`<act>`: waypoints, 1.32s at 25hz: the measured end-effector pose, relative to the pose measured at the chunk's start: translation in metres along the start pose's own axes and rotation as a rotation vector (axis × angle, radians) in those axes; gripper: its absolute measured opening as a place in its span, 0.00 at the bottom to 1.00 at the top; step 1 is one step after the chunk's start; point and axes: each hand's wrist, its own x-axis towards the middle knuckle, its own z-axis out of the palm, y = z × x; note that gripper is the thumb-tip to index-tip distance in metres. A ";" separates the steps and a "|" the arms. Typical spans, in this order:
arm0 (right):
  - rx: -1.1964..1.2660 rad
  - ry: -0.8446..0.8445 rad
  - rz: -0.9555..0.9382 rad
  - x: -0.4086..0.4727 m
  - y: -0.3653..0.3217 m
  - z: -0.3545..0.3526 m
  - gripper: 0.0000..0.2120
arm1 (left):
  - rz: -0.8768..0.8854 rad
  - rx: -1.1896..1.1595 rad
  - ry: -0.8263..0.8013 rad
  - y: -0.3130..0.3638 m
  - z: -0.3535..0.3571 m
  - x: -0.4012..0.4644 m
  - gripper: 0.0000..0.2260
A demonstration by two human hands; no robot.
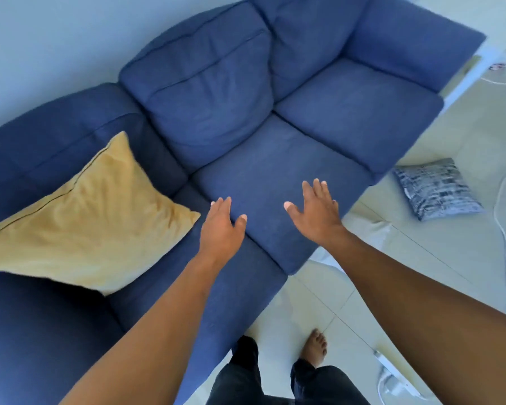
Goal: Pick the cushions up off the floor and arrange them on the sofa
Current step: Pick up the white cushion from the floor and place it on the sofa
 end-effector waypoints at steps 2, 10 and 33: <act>0.014 0.025 0.057 -0.021 0.059 -0.024 0.38 | 0.057 0.038 -0.066 0.050 0.044 -0.013 0.31; 0.098 0.080 0.298 -0.070 0.233 -0.080 0.36 | 0.252 0.214 -0.290 0.179 0.179 -0.038 0.32; 0.371 -0.075 0.625 0.137 0.515 0.080 0.37 | 0.004 0.464 -0.589 0.180 0.525 0.169 0.29</act>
